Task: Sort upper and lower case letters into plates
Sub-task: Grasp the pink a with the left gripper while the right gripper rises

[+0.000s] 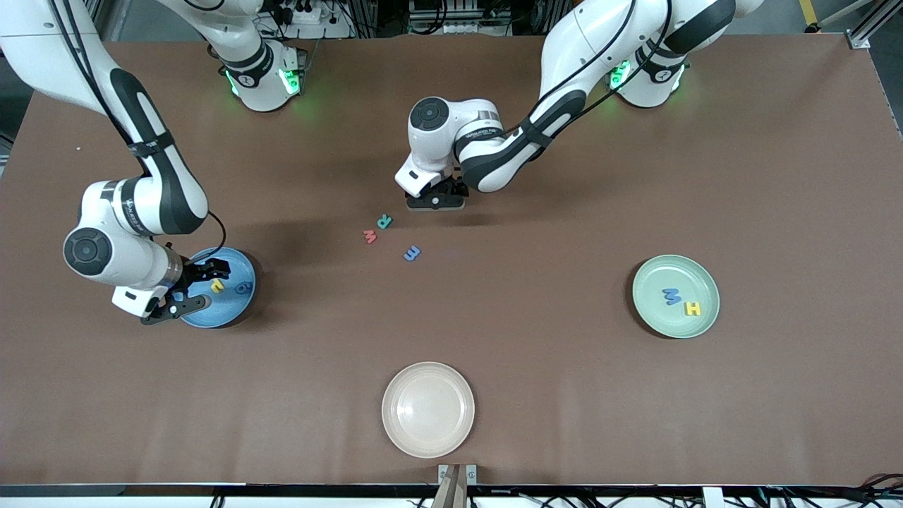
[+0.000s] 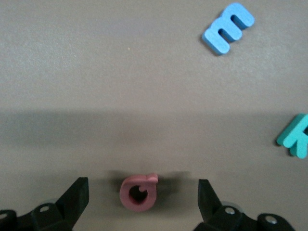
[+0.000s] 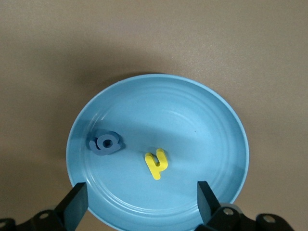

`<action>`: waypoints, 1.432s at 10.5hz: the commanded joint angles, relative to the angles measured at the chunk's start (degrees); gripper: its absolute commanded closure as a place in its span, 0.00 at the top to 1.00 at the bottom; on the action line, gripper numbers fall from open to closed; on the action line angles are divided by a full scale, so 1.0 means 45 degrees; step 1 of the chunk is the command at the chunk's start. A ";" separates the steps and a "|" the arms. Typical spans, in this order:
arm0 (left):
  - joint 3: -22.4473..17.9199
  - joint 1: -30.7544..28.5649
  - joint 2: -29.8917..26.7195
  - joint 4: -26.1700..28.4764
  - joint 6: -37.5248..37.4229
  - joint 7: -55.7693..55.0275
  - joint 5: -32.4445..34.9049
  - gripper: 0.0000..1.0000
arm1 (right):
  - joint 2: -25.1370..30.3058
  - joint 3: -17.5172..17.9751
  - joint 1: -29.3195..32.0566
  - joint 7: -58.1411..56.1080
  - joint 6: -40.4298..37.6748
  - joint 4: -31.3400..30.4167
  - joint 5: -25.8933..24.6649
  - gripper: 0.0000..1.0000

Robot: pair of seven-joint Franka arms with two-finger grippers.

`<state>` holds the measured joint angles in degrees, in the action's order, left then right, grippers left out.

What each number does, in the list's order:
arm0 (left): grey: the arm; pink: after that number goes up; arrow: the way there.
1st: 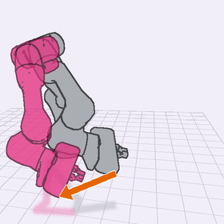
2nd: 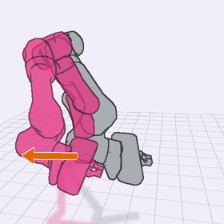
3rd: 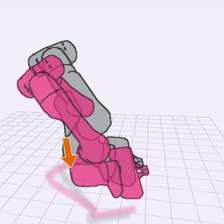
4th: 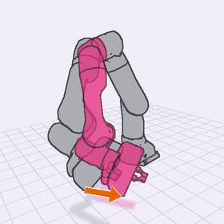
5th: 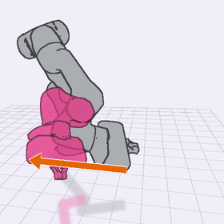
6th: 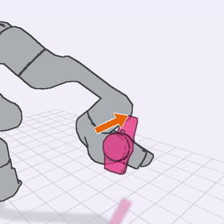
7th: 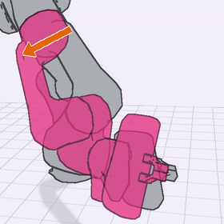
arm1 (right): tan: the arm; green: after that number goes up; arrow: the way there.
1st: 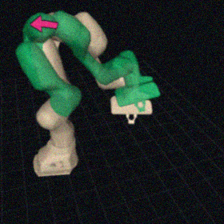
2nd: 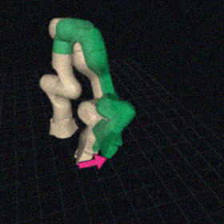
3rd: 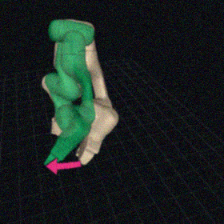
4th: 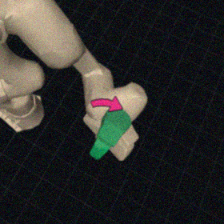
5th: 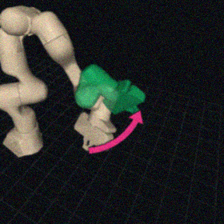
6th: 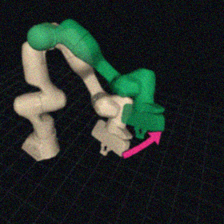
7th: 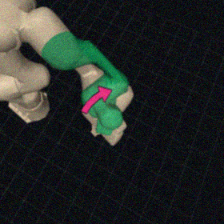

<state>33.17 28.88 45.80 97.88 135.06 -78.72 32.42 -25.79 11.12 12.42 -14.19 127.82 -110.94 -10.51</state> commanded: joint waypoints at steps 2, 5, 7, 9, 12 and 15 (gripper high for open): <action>-0.0184 0.0087 -0.0022 0.0572 0.0475 -0.0494 0.0413 1.00 | 0.0087 0.0126 0.0130 -0.0128 -0.0104 0.0004 -0.0105 1.00; -0.0184 0.0243 -0.0080 0.0669 0.0476 -0.1080 0.0413 1.00 | 0.0107 0.0126 0.0111 -0.0127 -0.0123 0.0004 -0.0105 1.00; -0.0184 0.0243 -0.0061 0.0690 0.0476 -0.1061 0.0413 0.90 | 0.0107 0.0126 0.0111 -0.0127 -0.0124 0.0004 -0.0105 1.00; -0.0184 0.0205 -0.0022 0.0690 0.0495 -0.1061 0.0413 0.82 | 0.0107 0.0126 0.0111 -0.0127 -0.0104 0.0024 -0.0125 1.00; -0.0184 0.0107 -0.0041 0.0631 0.0476 -0.0925 0.0413 0.68 | 0.0126 0.0164 0.0052 -0.0108 -0.0104 0.0024 -0.0105 1.00; -0.0204 0.0087 -0.0022 0.0631 0.0495 -0.0866 0.0413 0.39 | 0.0204 0.0204 0.0032 0.0029 -0.0220 0.0315 -0.0086 1.00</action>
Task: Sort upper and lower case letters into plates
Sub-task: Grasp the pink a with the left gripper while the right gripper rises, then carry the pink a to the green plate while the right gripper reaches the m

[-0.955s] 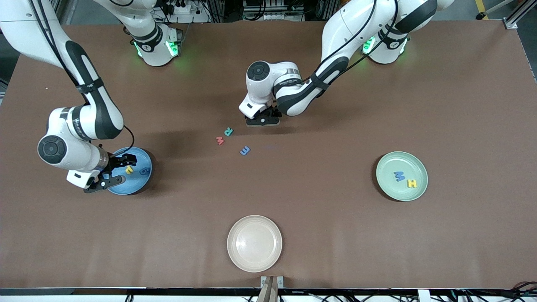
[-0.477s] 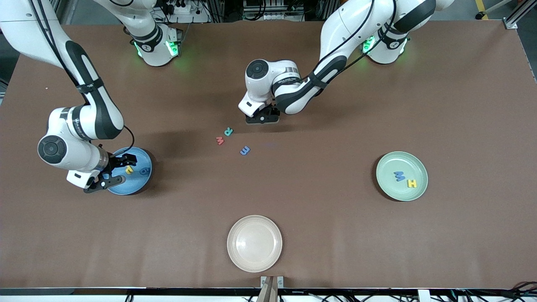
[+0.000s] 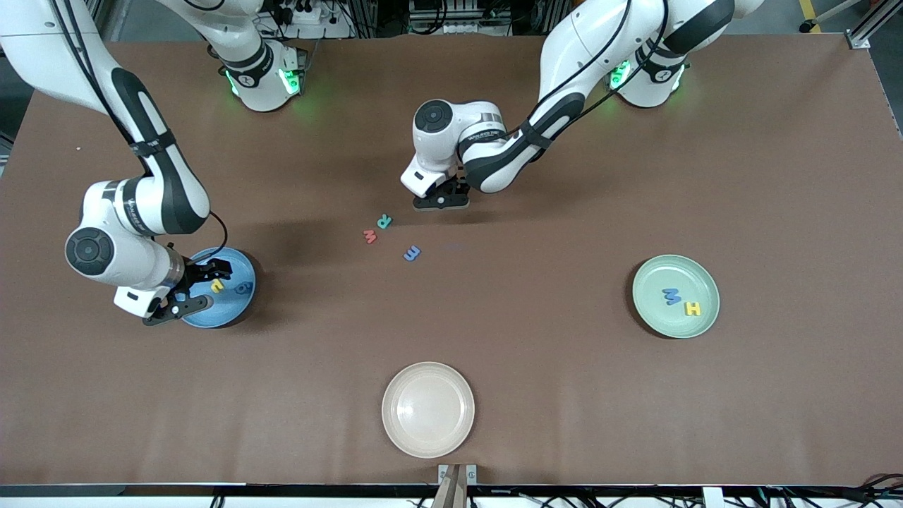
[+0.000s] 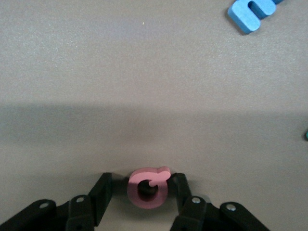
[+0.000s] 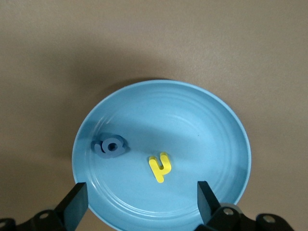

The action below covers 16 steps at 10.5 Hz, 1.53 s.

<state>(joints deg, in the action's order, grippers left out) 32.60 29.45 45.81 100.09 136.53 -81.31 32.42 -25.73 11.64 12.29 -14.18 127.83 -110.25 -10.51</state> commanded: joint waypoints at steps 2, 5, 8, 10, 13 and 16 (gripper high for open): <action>-0.0174 -0.0041 -0.0024 0.0141 0.0168 -0.0309 0.0393 0.00 | 0.0172 0.0088 0.0004 0.0065 -0.0924 0.0864 -0.0066 1.00; -0.0253 -0.0332 -0.0373 0.0121 0.0091 -0.0446 0.0393 0.00 | 0.0152 0.0069 -0.0268 0.0319 -0.0869 0.1160 -0.0066 1.00; -0.0175 -0.2064 -0.2128 0.0102 -0.0513 0.0213 0.0392 0.00 | 0.0152 0.0088 -0.0931 0.0493 -0.0927 0.1609 -0.0066 1.00; -0.0059 -0.3743 -0.3222 0.0102 -0.0728 0.1792 0.0101 0.00 | 0.0113 0.0069 -0.1148 0.0884 -0.0927 0.1688 -0.0066 1.00; 0.0741 -0.7100 -0.4552 -0.0073 -0.2093 0.5514 -0.1416 0.00 | 0.0113 0.0069 -0.1168 0.1236 -0.0927 0.1688 -0.0066 1.00; 0.0861 -0.9702 -0.5374 -0.0677 -0.4063 0.9657 -0.2690 0.00 | 0.0094 0.0088 -0.1207 0.1276 -0.0927 0.1863 -0.0047 1.00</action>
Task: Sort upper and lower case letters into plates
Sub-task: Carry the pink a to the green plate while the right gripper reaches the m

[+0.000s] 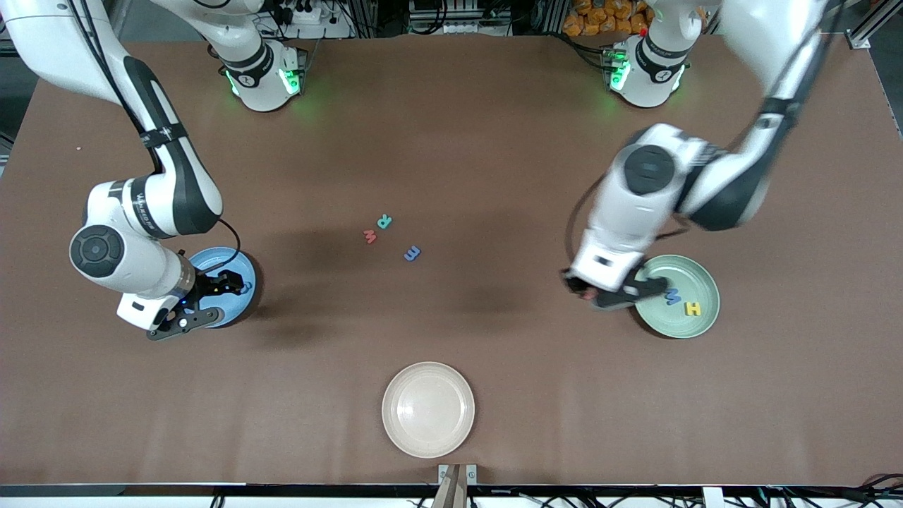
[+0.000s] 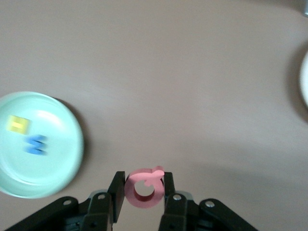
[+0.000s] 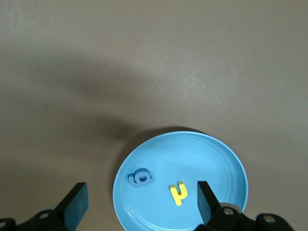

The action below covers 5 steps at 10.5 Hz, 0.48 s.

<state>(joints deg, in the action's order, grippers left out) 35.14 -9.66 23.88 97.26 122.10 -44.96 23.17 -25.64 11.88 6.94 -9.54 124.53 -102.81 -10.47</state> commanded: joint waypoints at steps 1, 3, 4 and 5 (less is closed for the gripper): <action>0.0297 -0.1888 -0.0675 -0.0128 -0.1250 0.3024 -0.0676 0.00 | 0.0072 0.0035 -0.0095 0.0244 -0.0193 0.0230 -0.0037 1.00; 0.0317 -0.3375 -0.0930 -0.0090 -0.1526 0.5449 -0.1105 0.00 | 0.0014 0.0016 -0.0096 0.0244 -0.0116 0.0230 -0.0037 1.00; 0.0336 -0.4213 -0.0931 -0.0070 -0.1701 0.6640 -0.1145 0.00 | -0.0122 0.0035 -0.0135 0.0244 -0.0096 0.0404 -0.0018 1.00; 0.0336 -0.4879 -0.0873 -0.0031 -0.1703 0.7676 -0.1280 0.00 | -0.0278 0.0035 -0.0251 0.0244 -0.0096 0.0618 -0.0018 1.00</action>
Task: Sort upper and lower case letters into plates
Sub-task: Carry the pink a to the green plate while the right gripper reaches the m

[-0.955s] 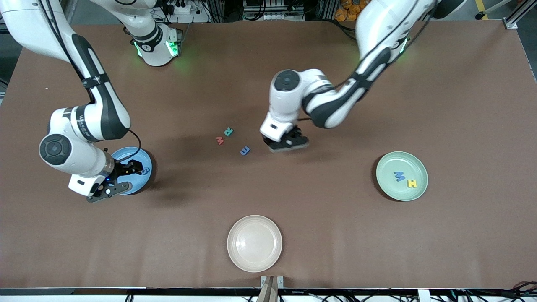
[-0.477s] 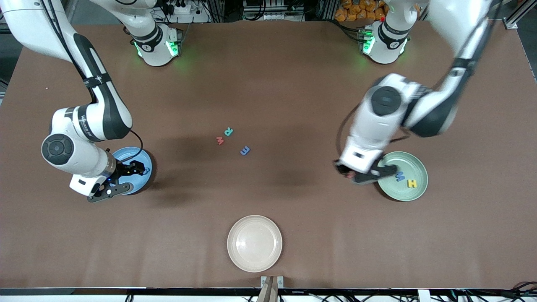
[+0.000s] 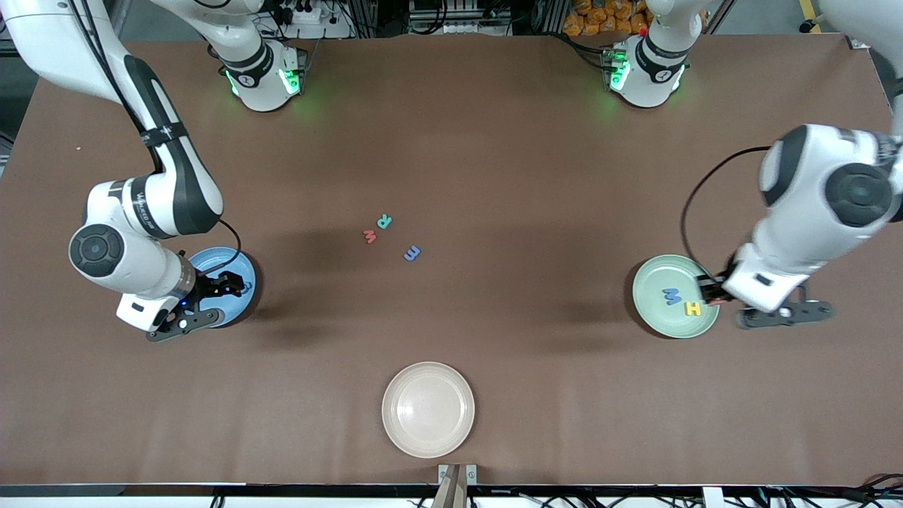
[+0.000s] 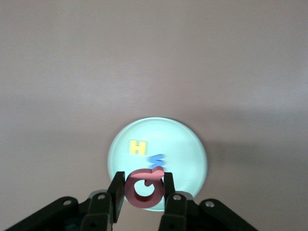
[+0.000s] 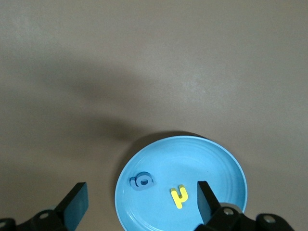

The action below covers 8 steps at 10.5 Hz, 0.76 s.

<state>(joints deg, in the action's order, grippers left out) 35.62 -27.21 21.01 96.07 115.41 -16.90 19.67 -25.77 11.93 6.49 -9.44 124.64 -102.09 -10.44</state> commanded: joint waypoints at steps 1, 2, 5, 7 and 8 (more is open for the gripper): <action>0.0230 -0.1545 -0.0120 0.0271 -0.0217 0.2263 -0.0755 0.00 | -0.0386 0.0024 -0.0268 0.0649 -0.0121 0.0519 -0.0024 1.00; 0.0230 -0.2015 0.0075 0.0271 -0.0217 0.2987 -0.0796 0.00 | -0.0407 0.0024 -0.0540 0.1233 -0.0101 0.0539 -0.0024 1.00; 0.0210 -0.2857 0.0855 0.0291 -0.0217 0.3755 -0.0796 0.00 | -0.0972 0.0005 -0.1613 0.3438 -0.0062 0.1006 -0.0024 1.00; 0.0171 -0.3132 0.1577 0.0233 -0.0004 0.4047 -0.0700 0.00 | -0.1265 0.0005 -0.2550 0.5506 -0.0082 0.1280 -0.0024 1.00; 0.0152 -0.3075 0.1929 0.0194 0.0249 0.3972 -0.0660 0.00 | -0.1402 0.0005 -0.2999 0.6638 -0.0082 0.1455 -0.0024 1.00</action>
<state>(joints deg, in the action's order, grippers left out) 35.58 -40.55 27.61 97.59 115.48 -0.13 17.44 -30.31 12.09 -4.51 13.99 124.95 -98.27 -10.36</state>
